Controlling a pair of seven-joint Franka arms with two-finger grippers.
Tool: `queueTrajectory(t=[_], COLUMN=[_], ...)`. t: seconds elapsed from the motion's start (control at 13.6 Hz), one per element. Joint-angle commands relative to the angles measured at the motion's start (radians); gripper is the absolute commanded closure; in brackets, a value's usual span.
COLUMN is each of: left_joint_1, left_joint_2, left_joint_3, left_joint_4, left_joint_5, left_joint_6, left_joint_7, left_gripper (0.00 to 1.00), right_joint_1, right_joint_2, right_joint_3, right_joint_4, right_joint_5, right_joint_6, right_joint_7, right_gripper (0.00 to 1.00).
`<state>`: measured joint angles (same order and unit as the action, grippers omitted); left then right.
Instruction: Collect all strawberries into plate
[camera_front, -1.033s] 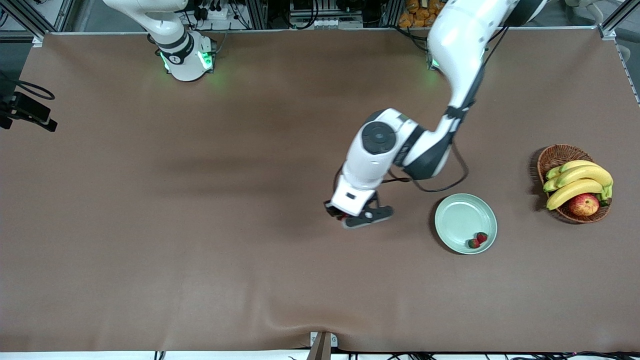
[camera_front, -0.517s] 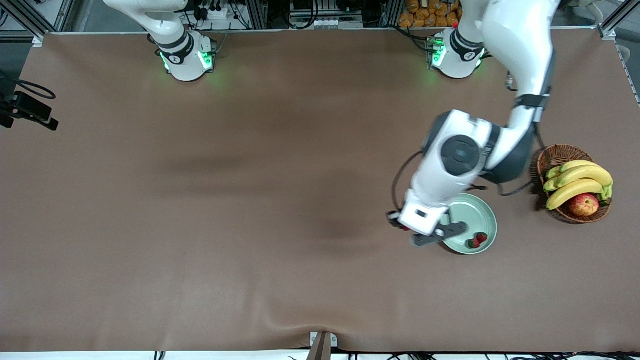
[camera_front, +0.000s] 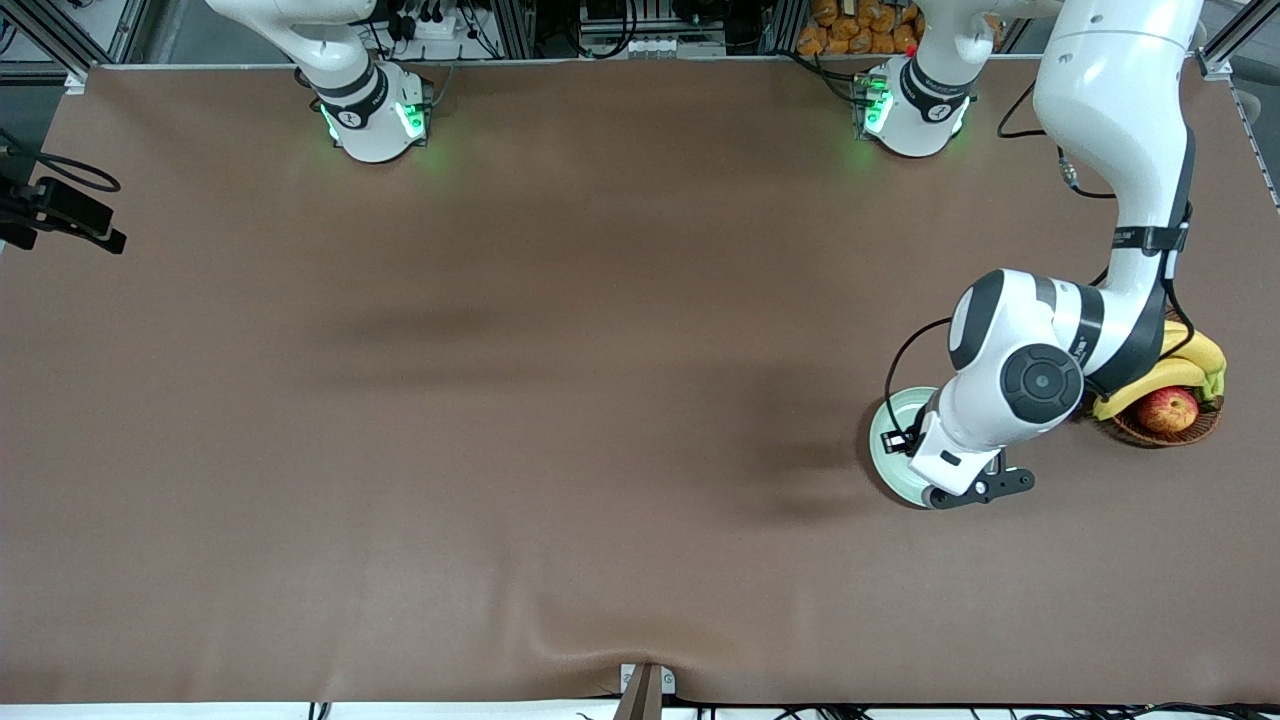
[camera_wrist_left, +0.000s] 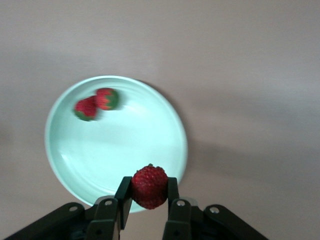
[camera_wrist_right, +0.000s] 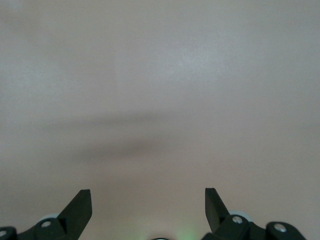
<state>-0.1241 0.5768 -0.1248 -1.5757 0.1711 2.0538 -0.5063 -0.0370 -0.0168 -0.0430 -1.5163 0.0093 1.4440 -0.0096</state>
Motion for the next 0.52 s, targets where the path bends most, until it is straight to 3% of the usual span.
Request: queueTrajectory(t=[0.0, 0.07, 0.15, 0.22, 0.3, 0.44], left_joint_1=[0.050, 0.052, 0.057, 0.060, 0.064, 0.072], left_joint_2=[0.026, 0.029, 0.031, 0.032, 0.029, -0.010], left_joint_3=[-0.012, -0.012, -0.012, -0.010, -0.010, -0.010], left_joint_4=[-0.047, -0.079, -0.090, -0.089, -0.084, -0.076], left_joint_5=[0.044, 0.044, 0.045, 0.045, 0.044, 0.044], left_joint_6=[0.055, 0.081, 0.091, 0.091, 0.089, 0.080], left_joint_7=[0.000, 0.000, 0.000, 0.006, 0.018, 0.049], left_gripper=[0.95, 0.86, 0.66, 0.27, 0.00, 0.00], right_joint_1=[-0.006, -0.006, -0.004, -0.006, -0.007, -0.011], right_joint_2=[0.003, 0.004, 0.006, 0.008, 0.008, 0.008], right_joint_3=[0.002, 0.002, 0.002, 0.002, 0.002, 0.002], right_joint_4=[0.016, 0.015, 0.013, 0.013, 0.013, 0.013], right_joint_5=[0.008, 0.008, 0.008, 0.008, 0.008, 0.008], right_joint_6=[-0.026, -0.031, -0.034, -0.037, -0.039, -0.039], right_joint_7=[0.011, 0.011, 0.011, 0.011, 0.011, 0.011], right_gripper=[0.00, 0.00, 0.00, 0.00, 0.00, 0.00])
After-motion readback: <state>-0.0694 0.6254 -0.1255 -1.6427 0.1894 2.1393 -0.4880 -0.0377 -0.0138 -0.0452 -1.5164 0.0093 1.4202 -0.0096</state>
